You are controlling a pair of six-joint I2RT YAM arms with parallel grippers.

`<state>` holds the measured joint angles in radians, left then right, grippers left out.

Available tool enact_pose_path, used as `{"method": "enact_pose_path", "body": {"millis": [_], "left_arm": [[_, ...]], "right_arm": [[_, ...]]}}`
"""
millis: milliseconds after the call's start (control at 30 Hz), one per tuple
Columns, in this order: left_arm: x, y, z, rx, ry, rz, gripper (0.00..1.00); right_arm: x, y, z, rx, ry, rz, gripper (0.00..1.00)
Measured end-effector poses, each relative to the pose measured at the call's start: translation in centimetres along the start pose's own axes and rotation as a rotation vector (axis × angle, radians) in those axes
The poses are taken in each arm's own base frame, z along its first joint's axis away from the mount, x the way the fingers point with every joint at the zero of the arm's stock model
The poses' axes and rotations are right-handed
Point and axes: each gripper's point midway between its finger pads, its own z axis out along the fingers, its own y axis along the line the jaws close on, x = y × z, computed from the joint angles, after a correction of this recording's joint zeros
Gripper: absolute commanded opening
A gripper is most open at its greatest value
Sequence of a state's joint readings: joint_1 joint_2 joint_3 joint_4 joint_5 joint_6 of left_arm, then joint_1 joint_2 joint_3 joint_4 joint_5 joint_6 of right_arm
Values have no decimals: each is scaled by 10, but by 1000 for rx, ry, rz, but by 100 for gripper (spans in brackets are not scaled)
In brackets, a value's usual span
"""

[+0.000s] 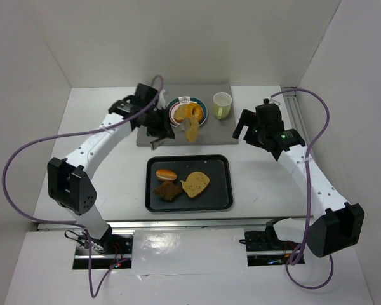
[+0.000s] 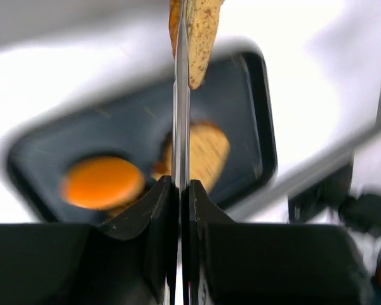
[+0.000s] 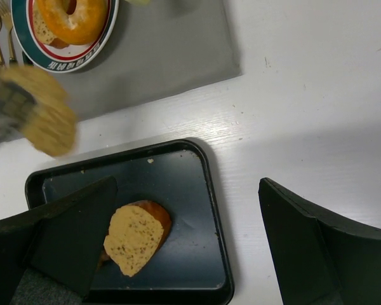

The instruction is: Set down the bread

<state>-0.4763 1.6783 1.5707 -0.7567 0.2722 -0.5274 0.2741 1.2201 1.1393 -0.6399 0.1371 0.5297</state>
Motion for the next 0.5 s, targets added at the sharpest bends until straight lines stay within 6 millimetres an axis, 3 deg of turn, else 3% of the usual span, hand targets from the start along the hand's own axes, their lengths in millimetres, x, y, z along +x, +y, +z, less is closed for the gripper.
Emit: {"method": "enact_pose_path", "body": {"millis": [133, 233, 333, 500], "left_arm": [[-64, 49, -29, -57, -157, -99, 0], [-98, 79, -33, -87, -218, -155, 0], [-125, 96, -17, -88, -234, -178, 0], [-137, 122, 30, -75, -172, -218, 4]], "right_arm": [[1, 1, 3, -4, 8, -1, 100], [4, 3, 8, -10, 25, -2, 100], [7, 3, 11, -7, 39, -4, 100], [10, 3, 14, -4, 49, -5, 100]]}}
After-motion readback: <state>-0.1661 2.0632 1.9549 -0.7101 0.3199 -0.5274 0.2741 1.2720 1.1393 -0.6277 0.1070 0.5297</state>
